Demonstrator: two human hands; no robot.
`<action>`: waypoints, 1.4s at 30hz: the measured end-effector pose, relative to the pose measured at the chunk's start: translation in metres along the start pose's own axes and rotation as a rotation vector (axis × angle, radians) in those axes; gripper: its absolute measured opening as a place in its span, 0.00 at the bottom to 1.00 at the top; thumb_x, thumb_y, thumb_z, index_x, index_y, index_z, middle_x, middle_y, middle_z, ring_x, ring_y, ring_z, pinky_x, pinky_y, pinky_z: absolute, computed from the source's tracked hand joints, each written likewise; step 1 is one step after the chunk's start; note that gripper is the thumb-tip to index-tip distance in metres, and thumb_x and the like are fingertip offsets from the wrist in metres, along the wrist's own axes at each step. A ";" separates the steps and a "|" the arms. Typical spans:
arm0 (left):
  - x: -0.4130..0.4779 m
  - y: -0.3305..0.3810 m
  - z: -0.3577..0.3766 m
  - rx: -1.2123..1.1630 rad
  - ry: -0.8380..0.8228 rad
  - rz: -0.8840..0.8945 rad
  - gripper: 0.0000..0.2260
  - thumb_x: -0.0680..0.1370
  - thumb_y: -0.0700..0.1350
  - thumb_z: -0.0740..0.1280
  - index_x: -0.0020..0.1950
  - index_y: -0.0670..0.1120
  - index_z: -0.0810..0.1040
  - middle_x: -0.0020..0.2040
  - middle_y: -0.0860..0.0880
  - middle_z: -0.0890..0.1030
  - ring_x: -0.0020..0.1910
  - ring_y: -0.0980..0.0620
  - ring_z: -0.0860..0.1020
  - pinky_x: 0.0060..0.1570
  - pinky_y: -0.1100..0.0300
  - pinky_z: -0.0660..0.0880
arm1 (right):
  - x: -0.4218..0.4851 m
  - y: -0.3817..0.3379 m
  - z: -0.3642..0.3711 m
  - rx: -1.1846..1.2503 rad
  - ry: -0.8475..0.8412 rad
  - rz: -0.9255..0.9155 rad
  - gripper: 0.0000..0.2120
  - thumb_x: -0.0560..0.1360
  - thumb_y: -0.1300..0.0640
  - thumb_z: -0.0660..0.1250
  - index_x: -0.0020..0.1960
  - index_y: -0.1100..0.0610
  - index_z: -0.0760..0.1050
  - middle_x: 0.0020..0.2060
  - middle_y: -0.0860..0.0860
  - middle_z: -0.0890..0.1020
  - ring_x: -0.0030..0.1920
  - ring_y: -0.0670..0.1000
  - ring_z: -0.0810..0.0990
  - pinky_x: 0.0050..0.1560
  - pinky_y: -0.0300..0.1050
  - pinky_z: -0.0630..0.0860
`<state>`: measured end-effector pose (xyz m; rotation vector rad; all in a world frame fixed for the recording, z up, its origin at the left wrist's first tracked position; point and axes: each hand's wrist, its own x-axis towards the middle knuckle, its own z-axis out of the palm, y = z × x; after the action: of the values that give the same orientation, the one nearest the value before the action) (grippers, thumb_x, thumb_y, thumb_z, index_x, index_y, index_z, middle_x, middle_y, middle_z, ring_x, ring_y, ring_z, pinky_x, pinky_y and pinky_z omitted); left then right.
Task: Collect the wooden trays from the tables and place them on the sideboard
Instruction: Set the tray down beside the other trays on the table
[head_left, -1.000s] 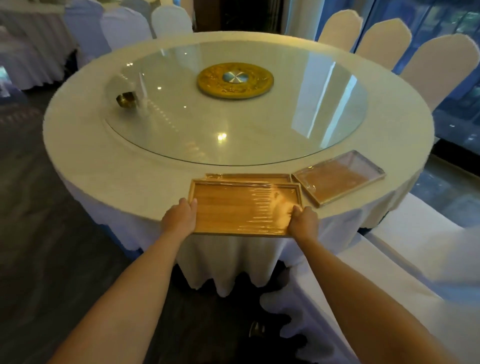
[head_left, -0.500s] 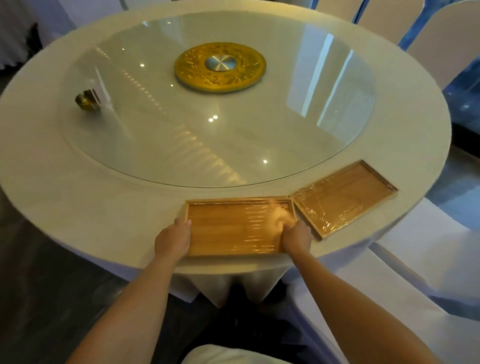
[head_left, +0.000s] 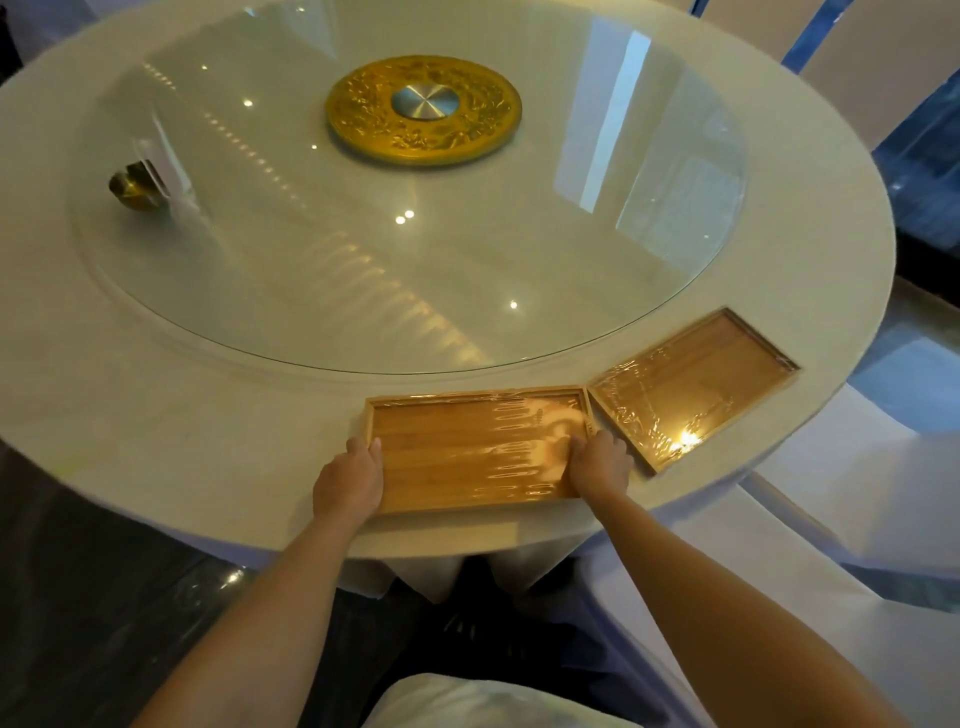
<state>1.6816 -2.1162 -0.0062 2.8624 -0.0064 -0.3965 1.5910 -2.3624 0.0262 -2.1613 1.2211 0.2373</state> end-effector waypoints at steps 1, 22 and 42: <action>0.000 -0.001 0.001 -0.002 0.002 0.003 0.21 0.81 0.53 0.46 0.54 0.40 0.70 0.31 0.50 0.68 0.28 0.52 0.68 0.23 0.61 0.60 | 0.000 0.000 0.000 -0.011 0.008 -0.002 0.22 0.81 0.52 0.52 0.67 0.66 0.64 0.66 0.63 0.69 0.67 0.62 0.66 0.66 0.53 0.64; -0.006 0.032 -0.020 0.057 0.201 -0.018 0.16 0.80 0.50 0.49 0.52 0.39 0.68 0.33 0.45 0.72 0.29 0.47 0.69 0.28 0.58 0.62 | 0.012 0.011 -0.026 -0.126 0.013 -0.285 0.19 0.81 0.52 0.50 0.64 0.63 0.68 0.59 0.60 0.74 0.60 0.59 0.72 0.58 0.53 0.72; -0.077 0.304 0.056 -0.011 -0.127 0.028 0.21 0.81 0.48 0.47 0.70 0.39 0.61 0.62 0.36 0.75 0.58 0.37 0.75 0.56 0.47 0.72 | 0.165 0.116 -0.199 -0.215 0.067 -0.325 0.25 0.80 0.48 0.51 0.68 0.66 0.60 0.66 0.63 0.67 0.65 0.63 0.65 0.62 0.56 0.67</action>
<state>1.6013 -2.4219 0.0375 2.8178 -0.0678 -0.5702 1.5584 -2.6419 0.0571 -2.5334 0.8926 0.1643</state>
